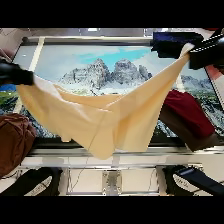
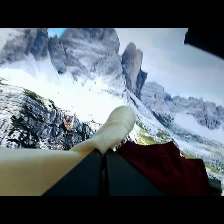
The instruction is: Fold the shirts.
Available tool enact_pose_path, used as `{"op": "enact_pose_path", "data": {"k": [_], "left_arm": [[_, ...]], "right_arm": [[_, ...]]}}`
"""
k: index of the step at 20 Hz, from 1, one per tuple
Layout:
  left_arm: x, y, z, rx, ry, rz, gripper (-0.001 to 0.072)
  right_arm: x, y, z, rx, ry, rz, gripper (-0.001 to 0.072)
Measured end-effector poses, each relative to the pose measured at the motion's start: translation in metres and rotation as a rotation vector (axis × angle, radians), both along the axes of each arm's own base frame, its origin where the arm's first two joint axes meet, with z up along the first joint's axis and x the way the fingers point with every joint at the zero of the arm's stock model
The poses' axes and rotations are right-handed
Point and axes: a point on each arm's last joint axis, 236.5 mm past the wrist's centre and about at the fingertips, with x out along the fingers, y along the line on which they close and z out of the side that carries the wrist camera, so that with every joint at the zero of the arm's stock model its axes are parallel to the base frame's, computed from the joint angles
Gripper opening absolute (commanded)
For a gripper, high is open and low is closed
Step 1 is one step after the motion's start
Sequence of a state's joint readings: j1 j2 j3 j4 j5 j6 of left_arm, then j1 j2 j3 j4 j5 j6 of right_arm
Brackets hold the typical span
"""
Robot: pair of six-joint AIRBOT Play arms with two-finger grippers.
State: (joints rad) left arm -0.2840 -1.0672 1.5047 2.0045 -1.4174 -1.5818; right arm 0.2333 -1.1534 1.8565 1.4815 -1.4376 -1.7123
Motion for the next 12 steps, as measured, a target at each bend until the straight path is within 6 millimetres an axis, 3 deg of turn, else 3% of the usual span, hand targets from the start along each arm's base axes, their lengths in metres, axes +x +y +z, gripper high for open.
{"op": "enact_pose_path", "data": {"k": [3, 5, 7, 9, 10, 12], "left_arm": [[0.038, 0.012, -0.106, 0.086, 0.295, 0.045, 0.0012], [0.054, 0.026, -0.175, 0.122, 0.453, 0.070, 0.0025], [0.066, 0.038, -0.233, 0.139, 0.545, 0.097, 0.0287], [0.081, 0.045, -0.271, 0.133, 0.542, 0.127, 0.0564], [0.092, 0.044, -0.281, 0.119, 0.510, 0.134, 0.0611], [0.122, 0.041, -0.280, 0.083, 0.397, 0.134, 0.0611]], "right_arm": [[0.064, -0.009, -0.085, 0.024, 0.144, -0.090, 0.0010], [0.103, -0.004, -0.136, 0.086, 0.199, -0.114, 0.0012], [0.141, 0.008, -0.181, 0.163, 0.214, -0.133, 0.0096], [0.174, 0.022, -0.212, 0.231, 0.180, -0.148, 0.0303], [0.187, 0.028, -0.220, 0.258, 0.150, -0.153, 0.0350], [0.208, 0.039, -0.221, 0.305, 0.085, -0.156, 0.0350]]}}
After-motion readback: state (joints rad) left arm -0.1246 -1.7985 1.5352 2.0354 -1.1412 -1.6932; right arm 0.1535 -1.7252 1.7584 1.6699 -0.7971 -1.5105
